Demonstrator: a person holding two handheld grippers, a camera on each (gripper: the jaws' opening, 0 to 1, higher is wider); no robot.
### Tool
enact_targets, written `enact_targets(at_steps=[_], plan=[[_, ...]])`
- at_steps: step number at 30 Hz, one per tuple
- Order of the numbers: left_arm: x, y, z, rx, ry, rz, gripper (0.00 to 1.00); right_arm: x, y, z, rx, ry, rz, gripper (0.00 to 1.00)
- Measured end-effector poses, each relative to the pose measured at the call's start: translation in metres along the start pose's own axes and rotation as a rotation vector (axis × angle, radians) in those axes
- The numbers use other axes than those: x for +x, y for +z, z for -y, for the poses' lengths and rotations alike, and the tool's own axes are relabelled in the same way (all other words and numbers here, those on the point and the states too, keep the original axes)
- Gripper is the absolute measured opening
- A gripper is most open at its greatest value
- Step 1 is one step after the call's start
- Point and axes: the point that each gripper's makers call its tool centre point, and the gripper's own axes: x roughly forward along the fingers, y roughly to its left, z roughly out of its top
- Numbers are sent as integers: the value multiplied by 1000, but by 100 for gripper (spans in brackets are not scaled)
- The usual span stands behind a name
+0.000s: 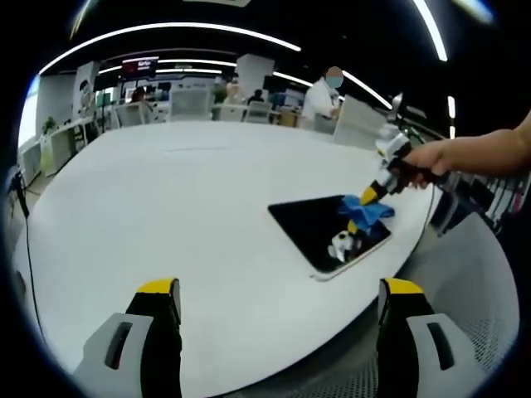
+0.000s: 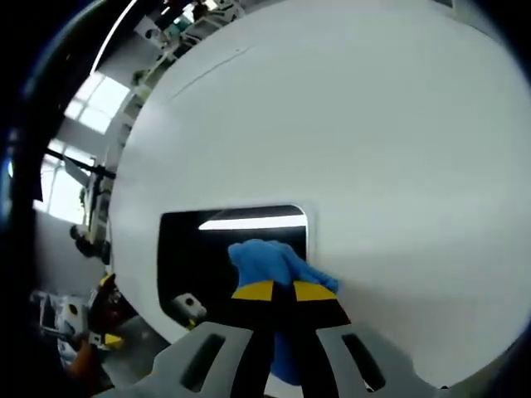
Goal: Wipe the mirror surface with the cleaning cloth until all visible marks leave the cleaned area.
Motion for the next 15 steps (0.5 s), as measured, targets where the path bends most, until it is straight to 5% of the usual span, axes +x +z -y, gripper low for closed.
enact_targets(at_steps=[15], plan=[[0,0,-1,-3,11,-4,99,-1,0,0,-6,-13,48,1]])
